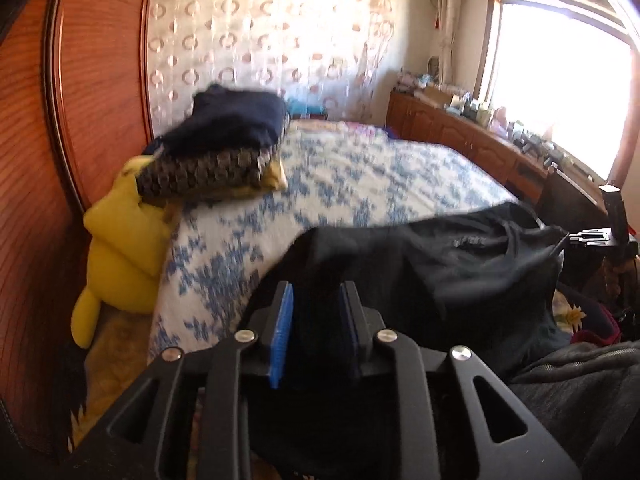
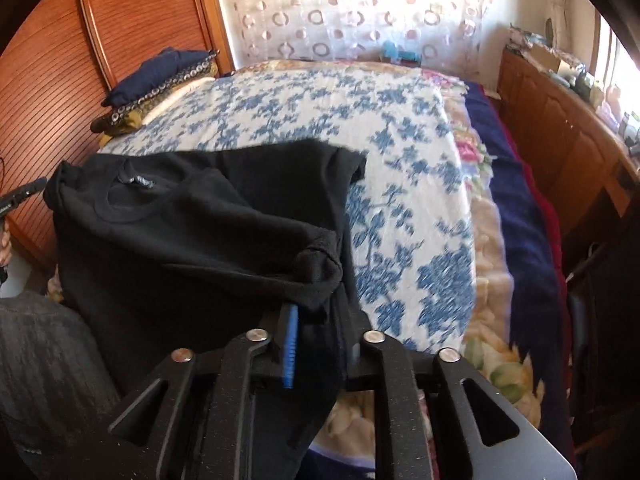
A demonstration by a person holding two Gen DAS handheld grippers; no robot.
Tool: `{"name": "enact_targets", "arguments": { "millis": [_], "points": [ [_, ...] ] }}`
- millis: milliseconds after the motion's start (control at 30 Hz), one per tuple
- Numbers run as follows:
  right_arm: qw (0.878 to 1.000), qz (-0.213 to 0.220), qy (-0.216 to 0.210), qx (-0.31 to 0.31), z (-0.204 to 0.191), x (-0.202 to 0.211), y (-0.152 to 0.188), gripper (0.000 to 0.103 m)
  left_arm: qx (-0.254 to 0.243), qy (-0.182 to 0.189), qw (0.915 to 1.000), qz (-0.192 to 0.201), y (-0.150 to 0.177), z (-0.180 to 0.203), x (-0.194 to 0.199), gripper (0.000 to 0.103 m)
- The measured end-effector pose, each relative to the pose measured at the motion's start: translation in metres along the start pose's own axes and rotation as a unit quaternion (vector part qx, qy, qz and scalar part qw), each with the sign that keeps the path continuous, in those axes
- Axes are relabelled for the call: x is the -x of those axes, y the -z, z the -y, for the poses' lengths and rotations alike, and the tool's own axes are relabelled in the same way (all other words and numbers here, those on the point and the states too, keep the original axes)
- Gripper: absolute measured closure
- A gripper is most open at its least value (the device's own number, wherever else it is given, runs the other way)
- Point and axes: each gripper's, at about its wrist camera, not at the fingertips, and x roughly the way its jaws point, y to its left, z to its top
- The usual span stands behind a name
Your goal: Fold small clothes
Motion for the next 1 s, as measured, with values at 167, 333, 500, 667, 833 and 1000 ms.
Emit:
{"name": "enact_targets", "arguments": {
  "millis": [167, 333, 500, 667, 833, 1000],
  "points": [
    [0.999, 0.044, 0.016, 0.009, 0.003, 0.021, -0.020, 0.052, -0.006, -0.001, 0.9997, 0.023, -0.024, -0.006, 0.001, 0.074],
    [0.997, 0.069, 0.032, 0.022, 0.003, 0.011, -0.049, 0.038, -0.003, 0.021, 0.9997, -0.012, -0.042, -0.014, -0.045, 0.073],
    [0.998, 0.049, 0.006, 0.024, 0.003, -0.036, -0.077, 0.035, 0.006, 0.035, 0.9973, -0.064, -0.045, -0.020, -0.098, 0.073],
    [1.000, 0.015, 0.005, 0.026, 0.005, -0.078, -0.084, 0.035, -0.006, 0.025, 0.9946, -0.100, -0.040, -0.015, -0.127, 0.073],
    [1.000, -0.001, 0.005, 0.020, 0.009, -0.098, -0.081, 0.035, -0.025, 0.008, 0.9921, -0.123, -0.034, -0.009, -0.139, 0.070],
    [1.000, -0.008, 0.003, 0.018, 0.009, -0.106, -0.078, 0.034, -0.013, 0.007, 0.9916, -0.129, -0.035, -0.014, -0.143, 0.063]
  ]
}}
